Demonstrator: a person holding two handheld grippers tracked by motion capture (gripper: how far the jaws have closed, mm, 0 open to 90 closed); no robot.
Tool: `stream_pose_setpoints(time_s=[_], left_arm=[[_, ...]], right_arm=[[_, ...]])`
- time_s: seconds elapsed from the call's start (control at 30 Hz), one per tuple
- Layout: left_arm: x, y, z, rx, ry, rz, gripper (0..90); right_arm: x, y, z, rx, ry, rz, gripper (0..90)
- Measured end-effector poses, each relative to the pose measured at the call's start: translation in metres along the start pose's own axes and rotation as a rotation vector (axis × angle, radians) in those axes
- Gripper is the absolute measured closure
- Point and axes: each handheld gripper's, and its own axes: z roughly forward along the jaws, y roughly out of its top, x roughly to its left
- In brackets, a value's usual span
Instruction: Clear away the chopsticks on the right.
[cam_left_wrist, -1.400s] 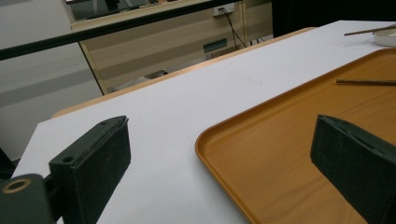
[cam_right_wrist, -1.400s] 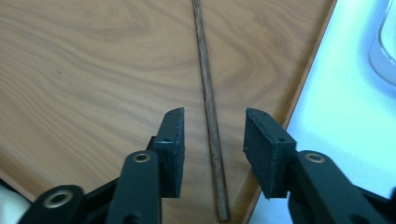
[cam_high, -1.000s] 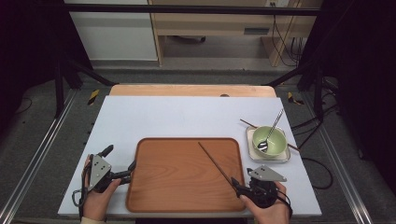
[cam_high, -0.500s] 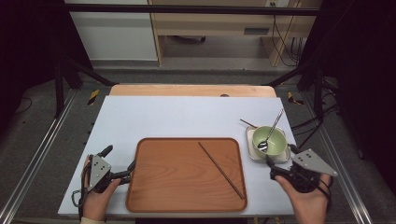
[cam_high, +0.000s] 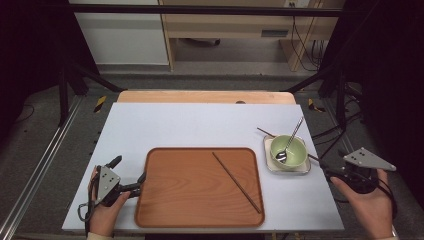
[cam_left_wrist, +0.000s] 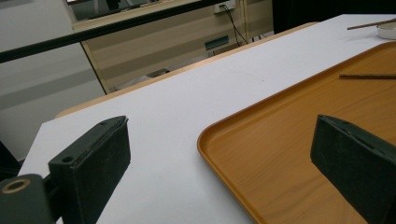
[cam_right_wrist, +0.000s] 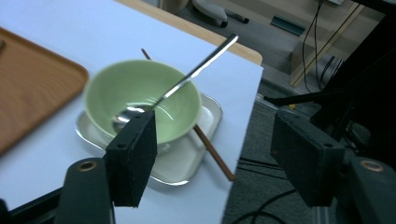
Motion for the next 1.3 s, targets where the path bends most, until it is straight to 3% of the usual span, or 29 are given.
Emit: stream_pose_setpoints(time_s=[0.13, 0.37, 0.7, 0.97, 1.17, 1.3], left_arm=[[0.0, 0.0, 0.0, 0.0, 0.002, -0.003, 4.4], [0.0, -0.001, 0.001, 0.003, 0.004, -0.005, 4.4], [0.0, -0.002, 0.002, 0.011, 0.005, -0.003, 4.4], [0.0, -0.003, 0.003, 0.017, 0.008, 0.0, 4.5], [-0.001, -0.003, 0.003, 0.019, 0.006, 0.0, 4.5], [0.0, -0.002, 0.003, 0.02, 0.006, 0.005, 4.5]], right_arm=[[-0.016, -0.003, 0.017, 0.09, 0.039, -0.02, 39.2], [-0.028, -0.007, 0.05, 0.204, 0.125, -0.119, 43.7], [-0.038, -0.015, 0.087, 0.282, 0.201, -0.209, 50.7], [-0.048, -0.033, 0.101, 0.356, 0.233, -0.185, 58.4], [-0.05, -0.037, 0.108, 0.364, 0.241, -0.166, 60.1], [-0.047, -0.036, 0.114, 0.386, 0.272, -0.181, 62.2]])
